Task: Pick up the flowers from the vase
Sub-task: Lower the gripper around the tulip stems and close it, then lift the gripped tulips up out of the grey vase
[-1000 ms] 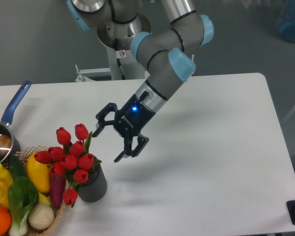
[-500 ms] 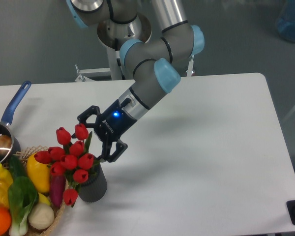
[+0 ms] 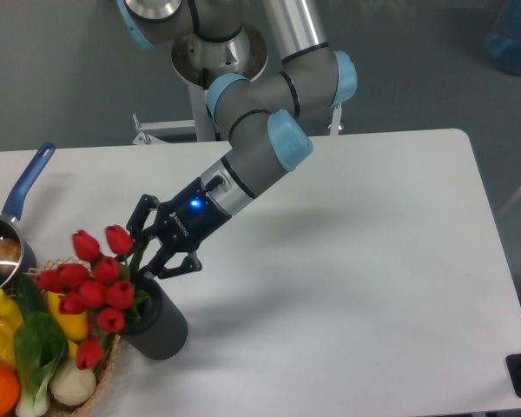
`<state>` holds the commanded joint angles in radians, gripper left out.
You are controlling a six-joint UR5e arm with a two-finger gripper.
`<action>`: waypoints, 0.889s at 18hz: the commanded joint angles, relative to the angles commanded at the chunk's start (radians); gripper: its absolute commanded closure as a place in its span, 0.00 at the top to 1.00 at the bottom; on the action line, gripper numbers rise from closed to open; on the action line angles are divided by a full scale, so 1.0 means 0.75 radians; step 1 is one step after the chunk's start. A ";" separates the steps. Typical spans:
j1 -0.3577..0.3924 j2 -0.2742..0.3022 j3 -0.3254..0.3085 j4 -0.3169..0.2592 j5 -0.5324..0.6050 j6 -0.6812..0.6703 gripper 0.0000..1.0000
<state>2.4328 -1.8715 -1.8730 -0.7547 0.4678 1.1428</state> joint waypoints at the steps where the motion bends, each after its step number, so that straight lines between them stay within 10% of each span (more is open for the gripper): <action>1: 0.008 0.002 0.000 0.000 0.002 0.000 0.00; 16: 0.100 0.161 0.012 0.000 -0.106 -0.155 0.00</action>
<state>2.5081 -1.7504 -1.8638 -0.7547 0.3881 1.0264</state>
